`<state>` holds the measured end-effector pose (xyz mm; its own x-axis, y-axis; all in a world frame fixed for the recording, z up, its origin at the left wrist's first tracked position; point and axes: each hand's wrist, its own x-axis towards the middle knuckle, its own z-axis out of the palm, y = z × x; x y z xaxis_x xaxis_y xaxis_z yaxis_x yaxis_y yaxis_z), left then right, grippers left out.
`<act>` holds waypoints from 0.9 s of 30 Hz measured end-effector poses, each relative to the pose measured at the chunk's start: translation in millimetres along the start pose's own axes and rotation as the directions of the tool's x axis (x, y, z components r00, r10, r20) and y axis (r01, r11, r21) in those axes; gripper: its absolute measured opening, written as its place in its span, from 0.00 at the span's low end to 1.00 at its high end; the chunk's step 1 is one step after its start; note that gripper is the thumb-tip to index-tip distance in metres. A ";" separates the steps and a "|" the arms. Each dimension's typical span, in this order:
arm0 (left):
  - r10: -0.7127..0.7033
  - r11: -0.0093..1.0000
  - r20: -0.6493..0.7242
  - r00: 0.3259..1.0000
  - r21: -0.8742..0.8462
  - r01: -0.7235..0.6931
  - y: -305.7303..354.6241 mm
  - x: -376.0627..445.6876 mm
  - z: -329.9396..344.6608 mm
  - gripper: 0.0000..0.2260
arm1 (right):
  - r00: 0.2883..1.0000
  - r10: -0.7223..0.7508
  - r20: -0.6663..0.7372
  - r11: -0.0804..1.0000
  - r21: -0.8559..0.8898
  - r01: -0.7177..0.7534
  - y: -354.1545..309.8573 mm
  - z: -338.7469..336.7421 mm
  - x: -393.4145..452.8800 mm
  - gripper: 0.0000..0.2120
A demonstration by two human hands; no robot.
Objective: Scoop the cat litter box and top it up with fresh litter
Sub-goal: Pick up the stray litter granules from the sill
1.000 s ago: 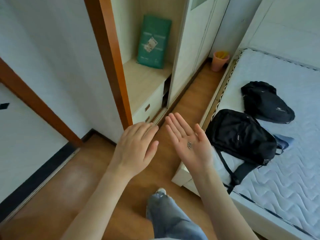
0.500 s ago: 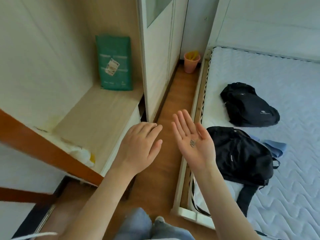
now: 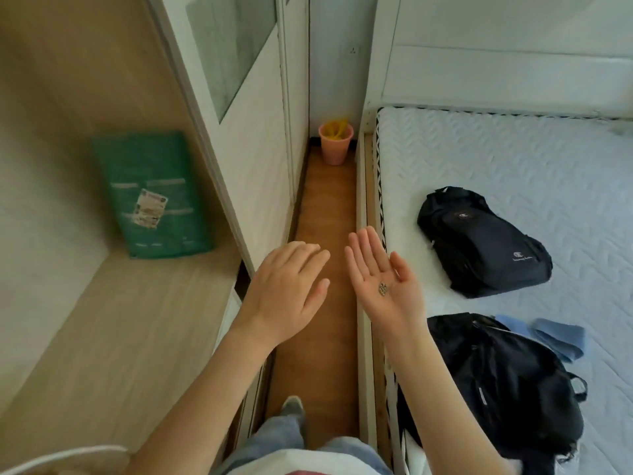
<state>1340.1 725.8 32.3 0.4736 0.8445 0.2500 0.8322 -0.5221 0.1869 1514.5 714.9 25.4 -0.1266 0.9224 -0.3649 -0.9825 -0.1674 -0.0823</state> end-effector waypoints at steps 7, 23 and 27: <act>0.077 0.997 -0.008 0.997 -0.027 -0.077 -55.6 143.9 12.6 0.20 | 0.996 -0.087 0.001 0.996 0.016 0.087 -44.9 56.8 116.8 0.21; -0.022 1.000 -0.020 1.000 -0.017 0.022 -160.0 484.9 80.9 0.20 | 0.996 -0.027 -0.080 0.999 -0.025 0.025 -226.8 167.5 436.7 0.20; -0.058 0.998 0.012 0.998 -0.011 0.058 -191.9 548.7 98.2 0.21 | 0.995 -0.012 -0.103 1.000 -0.023 0.009 -248.4 191.5 507.8 0.20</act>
<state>1468.6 1301.1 40.4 0.4282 0.8746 0.2273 0.8550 -0.4736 0.2115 1668.0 1291.5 38.2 -0.1002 0.8833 -0.4579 -0.9803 -0.1665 -0.1067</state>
